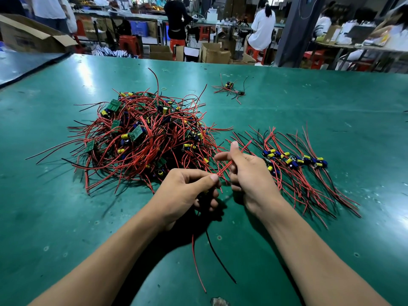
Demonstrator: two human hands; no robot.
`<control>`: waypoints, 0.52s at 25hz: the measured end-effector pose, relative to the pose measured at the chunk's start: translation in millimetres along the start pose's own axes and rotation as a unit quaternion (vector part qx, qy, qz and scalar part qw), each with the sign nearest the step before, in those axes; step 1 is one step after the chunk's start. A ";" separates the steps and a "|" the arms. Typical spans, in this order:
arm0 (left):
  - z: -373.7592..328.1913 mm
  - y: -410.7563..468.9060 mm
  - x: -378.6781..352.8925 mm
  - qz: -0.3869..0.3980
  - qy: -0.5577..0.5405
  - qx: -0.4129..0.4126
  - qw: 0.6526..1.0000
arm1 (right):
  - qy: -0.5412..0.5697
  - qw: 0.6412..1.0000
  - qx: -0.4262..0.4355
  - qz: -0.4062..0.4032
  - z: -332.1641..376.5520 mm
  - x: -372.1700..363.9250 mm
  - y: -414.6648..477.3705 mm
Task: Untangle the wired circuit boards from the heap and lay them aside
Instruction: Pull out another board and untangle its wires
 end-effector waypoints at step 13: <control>-8.0 -1.3 7.1 0.068 -0.024 0.049 0.996 | 0.239 0.957 -0.123 0.107 14.4 11.7 0.3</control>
Point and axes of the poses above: each hand's wrist, its own y-axis towards the middle knuckle, its own x-axis out of the back of the hand, z = x × y, the point moved 1 cm from there along y, towards the middle knuckle, and after that the axes turned 14 degrees about -x, right-handed, at the moved point
